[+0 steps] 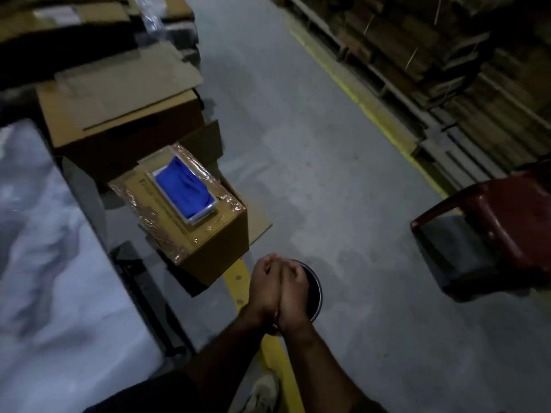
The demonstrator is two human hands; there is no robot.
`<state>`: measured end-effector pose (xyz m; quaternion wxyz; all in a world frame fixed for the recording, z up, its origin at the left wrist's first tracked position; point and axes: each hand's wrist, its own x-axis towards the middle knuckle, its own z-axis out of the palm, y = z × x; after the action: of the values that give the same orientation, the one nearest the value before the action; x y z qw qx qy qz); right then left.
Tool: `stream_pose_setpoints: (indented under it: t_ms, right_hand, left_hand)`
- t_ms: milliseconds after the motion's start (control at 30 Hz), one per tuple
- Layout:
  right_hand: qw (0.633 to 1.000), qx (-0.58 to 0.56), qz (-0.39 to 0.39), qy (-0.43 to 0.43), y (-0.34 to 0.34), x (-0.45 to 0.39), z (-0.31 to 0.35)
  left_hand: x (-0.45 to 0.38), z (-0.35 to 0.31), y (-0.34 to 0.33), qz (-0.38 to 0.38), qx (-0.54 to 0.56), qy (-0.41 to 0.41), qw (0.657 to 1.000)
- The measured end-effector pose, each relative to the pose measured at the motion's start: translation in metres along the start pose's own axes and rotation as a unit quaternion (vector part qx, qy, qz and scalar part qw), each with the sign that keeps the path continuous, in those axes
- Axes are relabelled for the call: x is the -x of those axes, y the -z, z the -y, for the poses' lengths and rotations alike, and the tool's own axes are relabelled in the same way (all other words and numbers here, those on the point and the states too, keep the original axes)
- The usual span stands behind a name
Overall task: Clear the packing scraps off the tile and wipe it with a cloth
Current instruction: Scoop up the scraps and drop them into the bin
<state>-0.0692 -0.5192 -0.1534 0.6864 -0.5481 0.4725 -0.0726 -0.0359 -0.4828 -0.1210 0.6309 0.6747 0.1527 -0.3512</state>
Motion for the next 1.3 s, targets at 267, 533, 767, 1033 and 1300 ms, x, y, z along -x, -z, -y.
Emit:
stream_pose_setpoints:
  t_ms: [267,533,767,1033,1300]
  right_hand:
    - [0.993,0.043,-0.024,0.104,-0.079,0.125,0.088]
    - [0.97,0.138,0.062,0.19,-0.182,0.273,0.082]
    - [0.947,0.186,0.171,0.2,-0.289,0.388,0.027]
    - [0.918,0.204,0.287,0.183,-0.377,0.465,-0.022]
    - [0.879,0.26,0.34,0.211,-0.444,0.476,-0.041]
  left_hand:
    - [0.113,-0.092,0.1,-0.065,-0.024,-0.161,0.985]
    - [0.212,-0.108,0.265,-0.134,-0.025,-0.236,0.962]
    - [0.268,-0.077,0.424,-0.216,-0.023,-0.244,0.945]
    - [0.295,-0.041,0.564,-0.262,-0.049,-0.266,0.926]
    - [0.295,-0.028,0.637,-0.361,-0.027,-0.224,0.905]
